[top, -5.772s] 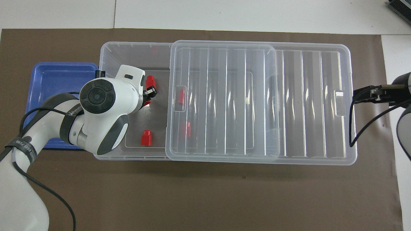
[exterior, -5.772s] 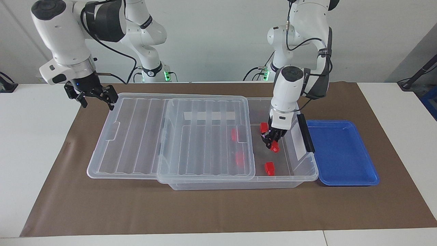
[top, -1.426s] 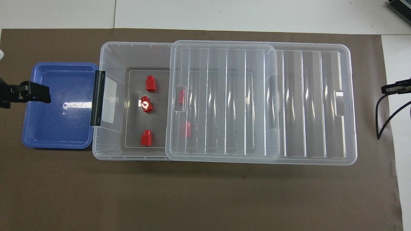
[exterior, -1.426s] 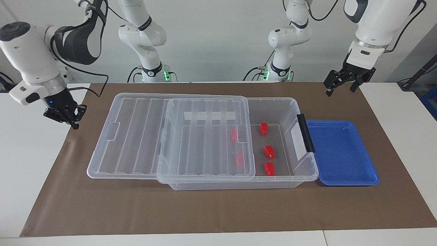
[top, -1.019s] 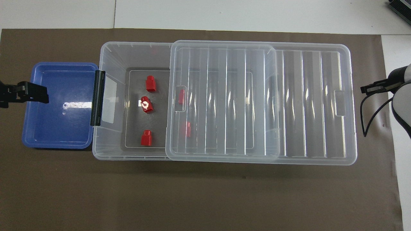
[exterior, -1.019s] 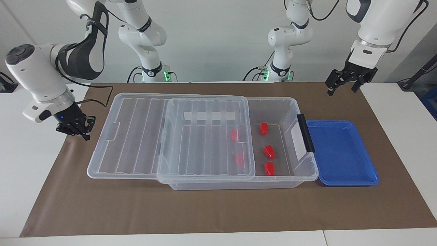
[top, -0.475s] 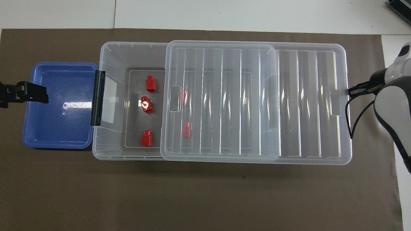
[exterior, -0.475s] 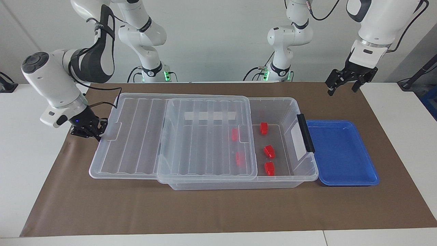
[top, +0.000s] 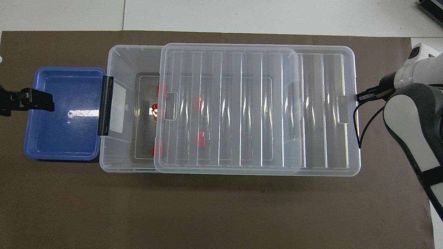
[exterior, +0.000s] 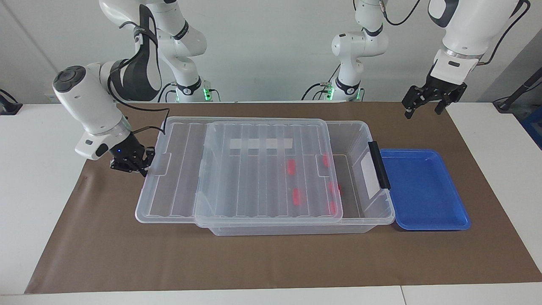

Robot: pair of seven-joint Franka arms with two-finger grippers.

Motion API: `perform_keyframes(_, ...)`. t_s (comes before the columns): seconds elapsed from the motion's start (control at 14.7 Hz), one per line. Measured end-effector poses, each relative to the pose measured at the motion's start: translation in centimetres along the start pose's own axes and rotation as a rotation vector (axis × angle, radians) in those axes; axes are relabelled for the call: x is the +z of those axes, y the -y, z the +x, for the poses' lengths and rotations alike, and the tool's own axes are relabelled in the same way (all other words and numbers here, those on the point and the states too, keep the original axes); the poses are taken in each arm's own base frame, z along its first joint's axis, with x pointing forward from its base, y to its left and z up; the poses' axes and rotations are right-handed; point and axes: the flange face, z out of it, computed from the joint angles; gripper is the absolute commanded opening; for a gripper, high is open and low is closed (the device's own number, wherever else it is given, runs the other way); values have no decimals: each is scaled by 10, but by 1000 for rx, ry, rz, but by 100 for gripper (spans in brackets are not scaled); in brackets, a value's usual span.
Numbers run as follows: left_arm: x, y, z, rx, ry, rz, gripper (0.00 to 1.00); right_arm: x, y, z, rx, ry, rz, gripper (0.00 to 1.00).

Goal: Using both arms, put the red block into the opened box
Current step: 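Push the lid with the right gripper to slide it closed over the box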

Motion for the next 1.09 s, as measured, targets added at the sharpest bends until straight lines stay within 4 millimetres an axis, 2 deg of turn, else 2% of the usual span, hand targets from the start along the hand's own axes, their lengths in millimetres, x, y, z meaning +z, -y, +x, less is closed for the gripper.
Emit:
perform_keyframes(0.2,0,2,0,-4,0,0,100,4,22,6,13,4,5,0)
perform_keyframes(0.68,0,1,0,-1,1,-6,100,14,59,12,29,16,13,0)
perform_keyframes(1.09,0,0,0,0,-2,-6,100,21,78,14,43,10,51,0)
